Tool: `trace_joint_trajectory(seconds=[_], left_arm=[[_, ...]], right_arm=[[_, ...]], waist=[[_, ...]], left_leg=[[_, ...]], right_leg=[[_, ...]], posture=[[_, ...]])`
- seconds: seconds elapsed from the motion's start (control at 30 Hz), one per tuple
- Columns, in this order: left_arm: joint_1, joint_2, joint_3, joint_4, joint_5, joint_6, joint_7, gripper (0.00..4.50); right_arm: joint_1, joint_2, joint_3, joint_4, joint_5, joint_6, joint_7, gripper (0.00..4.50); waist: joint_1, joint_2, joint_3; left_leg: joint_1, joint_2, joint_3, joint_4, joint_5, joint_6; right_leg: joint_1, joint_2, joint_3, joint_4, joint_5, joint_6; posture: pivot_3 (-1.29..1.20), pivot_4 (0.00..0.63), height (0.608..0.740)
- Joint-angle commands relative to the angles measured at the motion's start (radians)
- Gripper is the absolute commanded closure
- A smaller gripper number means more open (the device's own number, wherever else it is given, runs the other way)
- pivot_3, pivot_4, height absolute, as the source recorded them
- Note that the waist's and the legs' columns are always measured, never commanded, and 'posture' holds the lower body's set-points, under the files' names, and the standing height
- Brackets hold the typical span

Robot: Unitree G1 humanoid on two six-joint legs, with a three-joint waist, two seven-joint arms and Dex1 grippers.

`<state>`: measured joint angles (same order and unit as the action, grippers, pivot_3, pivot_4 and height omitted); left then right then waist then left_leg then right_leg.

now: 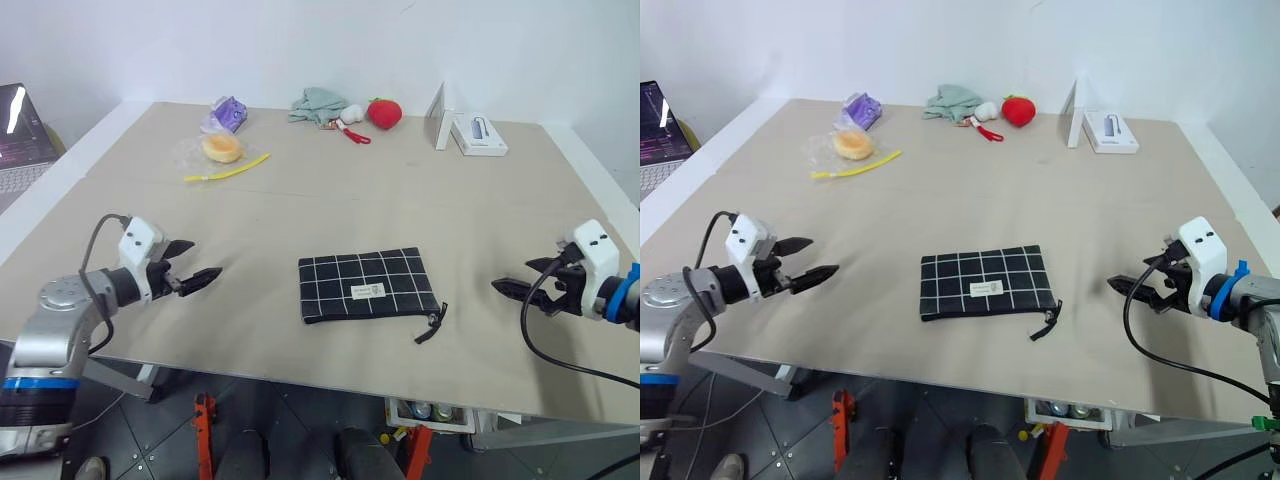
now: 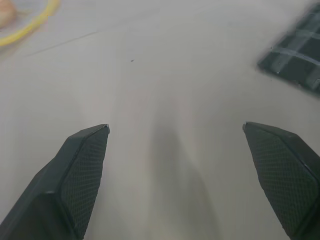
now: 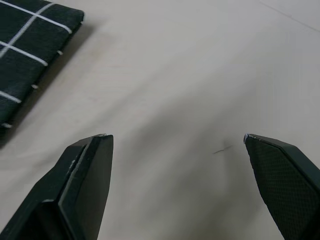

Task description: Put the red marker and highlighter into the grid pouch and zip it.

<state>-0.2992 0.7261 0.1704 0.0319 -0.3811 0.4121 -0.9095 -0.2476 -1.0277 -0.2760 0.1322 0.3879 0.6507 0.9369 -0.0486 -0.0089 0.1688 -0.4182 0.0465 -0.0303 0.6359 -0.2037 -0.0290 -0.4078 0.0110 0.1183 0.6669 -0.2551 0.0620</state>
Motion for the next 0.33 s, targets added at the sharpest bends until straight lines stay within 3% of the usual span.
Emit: trace_joint_trajectory(seconds=[0.03,0.33], left_arm=[[-0.020,0.047,0.035,-0.030,-0.019,0.004,-0.028,0.07],[-0.050,0.057,0.016,-0.019,-0.014,0.015,-0.035,0.07]], right_arm=[[-0.034,-0.013,-0.024,0.024,0.005,-0.014,0.012,0.00],[-0.047,0.018,-0.024,0.030,0.000,-0.047,-0.009,0.00]], waist=[[0.000,0.000,0.000],[0.000,0.000,0.000]], left_leg=[[0.000,0.000,0.000,0.000,0.000,-0.001],[0.000,0.000,0.001,-0.001,0.001,-0.001]], right_leg=[[0.000,0.000,0.000,0.000,0.000,0.000],[-0.001,0.000,0.000,0.000,0.000,0.000]], posture=[[0.00,0.150,0.732],[0.00,0.150,0.732]])
